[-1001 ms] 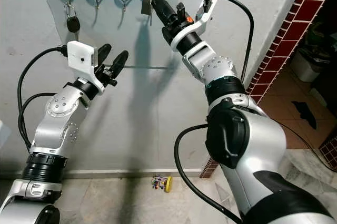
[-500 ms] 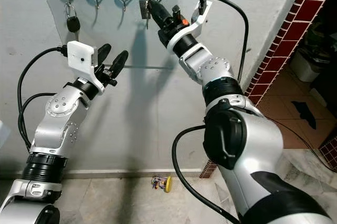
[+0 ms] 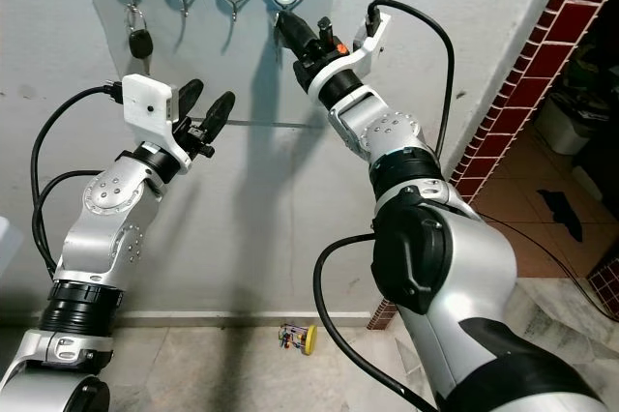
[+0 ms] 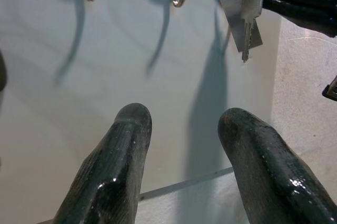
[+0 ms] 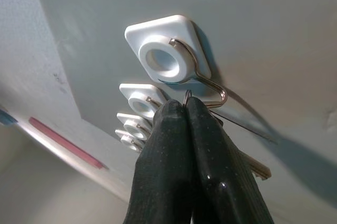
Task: Hang keys on a hook
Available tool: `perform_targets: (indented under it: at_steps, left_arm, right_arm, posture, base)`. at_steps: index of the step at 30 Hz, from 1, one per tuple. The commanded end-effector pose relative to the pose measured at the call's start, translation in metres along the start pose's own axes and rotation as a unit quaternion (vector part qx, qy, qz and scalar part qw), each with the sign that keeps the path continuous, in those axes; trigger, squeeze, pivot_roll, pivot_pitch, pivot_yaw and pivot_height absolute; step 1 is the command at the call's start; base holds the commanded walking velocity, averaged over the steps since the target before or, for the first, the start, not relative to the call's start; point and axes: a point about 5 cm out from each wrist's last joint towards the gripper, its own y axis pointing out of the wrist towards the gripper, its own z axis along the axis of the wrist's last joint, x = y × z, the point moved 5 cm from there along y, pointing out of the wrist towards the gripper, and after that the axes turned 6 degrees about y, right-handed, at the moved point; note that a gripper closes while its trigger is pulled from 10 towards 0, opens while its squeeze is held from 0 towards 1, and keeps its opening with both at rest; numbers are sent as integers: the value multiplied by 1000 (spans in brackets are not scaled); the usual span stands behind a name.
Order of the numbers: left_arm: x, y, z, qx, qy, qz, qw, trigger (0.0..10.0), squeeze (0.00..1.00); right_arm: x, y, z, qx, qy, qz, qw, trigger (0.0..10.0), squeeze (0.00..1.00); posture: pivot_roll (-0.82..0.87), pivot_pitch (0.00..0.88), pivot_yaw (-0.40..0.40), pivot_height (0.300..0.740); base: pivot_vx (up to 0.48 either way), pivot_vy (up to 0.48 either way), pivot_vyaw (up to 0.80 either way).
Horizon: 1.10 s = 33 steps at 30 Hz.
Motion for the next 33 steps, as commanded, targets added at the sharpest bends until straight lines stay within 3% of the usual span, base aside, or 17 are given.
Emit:
perform_targets:
  at_steps: [1,4,7,10,20,21,25,28,30,33]
  left_arm:
    - [-1,0,4,4,2,2,1000,10000,0]
    - [-1,0,4,4,2,2,1000,10000,0]
    - [-2,0,4,5,3,3,1000,10000,0]
    - [-3,0,5,4,3,5,1000,10000,0]
    - [-4,-1,4,3,4,8,1000,10000,0]
    - [-4,-1,4,3,4,8,1000,10000,0]
    - [-5,-1,3,2,7,13,1000,10000,0]
    - [-7,-2,2,0,9,22,1000,10000,0]
    - [-7,-2,1,-1,10,25,1000,10000,0]
    - [-7,-2,0,-2,12,29,999,10000,0]
  right_arm:
    - [9,-5,5,12,12,-20,1000,10000,0]
    - [14,-7,-1,3,24,-31,999,10000,0]
    - [22,-9,-17,-39,-16,-42,998,10000,0]
    - [30,-12,-24,-47,4,-54,997,10000,0]
    - [36,-15,-27,-51,-33,-56,997,10000,0]
    - [34,-15,-24,-42,-42,-48,997,10000,1000]
    - [33,-15,-16,-33,-136,-44,989,10000,1000]
    - [35,-17,-8,-22,-221,-51,974,10000,1000]
    - [35,-19,-4,-11,-297,-53,953,10000,1000]
    - [37,-23,4,11,-336,-65,940,10000,1000]
  posture:
    - [14,0,-82,740]
    - [14,0,-81,740]
    - [16,5,-82,740]
    - [16,8,-83,740]
    - [16,12,-83,740]
    - [16,13,-83,740]
    - [15,15,-82,740]
    - [15,14,-83,740]
    - [15,13,-82,740]
    - [16,12,-82,740]
  base:
    - [0,0,0]
    - [0,0,0]
    - [0,0,0]
    - [0,0,0]
    - [0,0,0]
    - [0,0,0]
    - [0,0,0]
    - [0,0,0]
    - [0,0,0]
    - [0,0,0]
